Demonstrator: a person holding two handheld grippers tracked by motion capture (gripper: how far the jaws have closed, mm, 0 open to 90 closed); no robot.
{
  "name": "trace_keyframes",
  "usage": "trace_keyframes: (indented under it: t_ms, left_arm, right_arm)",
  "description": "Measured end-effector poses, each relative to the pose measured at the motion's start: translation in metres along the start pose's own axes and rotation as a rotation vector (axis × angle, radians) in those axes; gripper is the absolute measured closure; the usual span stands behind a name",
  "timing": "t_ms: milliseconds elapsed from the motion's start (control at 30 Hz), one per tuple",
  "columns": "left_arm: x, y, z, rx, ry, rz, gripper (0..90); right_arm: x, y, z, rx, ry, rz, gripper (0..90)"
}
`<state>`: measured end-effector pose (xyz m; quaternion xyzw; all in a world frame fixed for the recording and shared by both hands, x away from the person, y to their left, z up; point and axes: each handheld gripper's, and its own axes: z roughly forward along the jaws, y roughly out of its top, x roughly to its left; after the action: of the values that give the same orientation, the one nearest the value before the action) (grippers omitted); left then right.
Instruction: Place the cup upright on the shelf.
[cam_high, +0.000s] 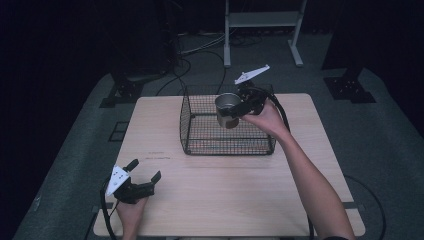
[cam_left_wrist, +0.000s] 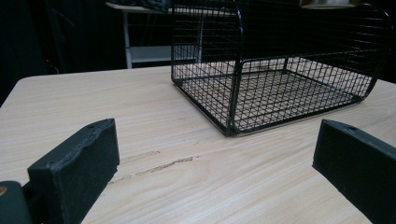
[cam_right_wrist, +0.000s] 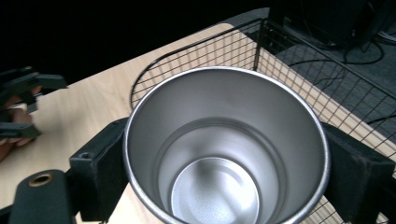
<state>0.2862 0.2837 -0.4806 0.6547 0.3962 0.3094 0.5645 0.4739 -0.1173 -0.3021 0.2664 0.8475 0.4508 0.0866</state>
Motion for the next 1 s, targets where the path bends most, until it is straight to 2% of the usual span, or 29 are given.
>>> trace_keyframes:
  t_ms: [67,233,500,767,1000]
  left_arm:
    - [0.000,0.000,0.000,0.002,0.000,0.003,0.0]
    - [0.000,0.000,0.000,-0.002,-0.001,0.001,0.0]
    - [0.000,0.000,0.000,0.001,-0.002,0.007,0.0]
    - [-0.001,0.000,0.000,-0.003,-0.004,0.003,0.0]
    - [0.000,0.000,0.000,-0.002,-0.003,0.008,0.0]
  right_arm:
    - [-0.002,0.000,0.002,0.001,-0.007,0.000,12.9]
    - [-0.014,0.001,0.016,0.024,-0.020,0.035,12.9]
    - [-0.022,0.002,0.031,0.037,-0.040,0.065,12.9]
    - [-0.034,-0.004,0.049,0.060,-0.076,0.111,12.8]
    - [-0.040,-0.011,0.059,0.083,-0.092,0.123,12.8]
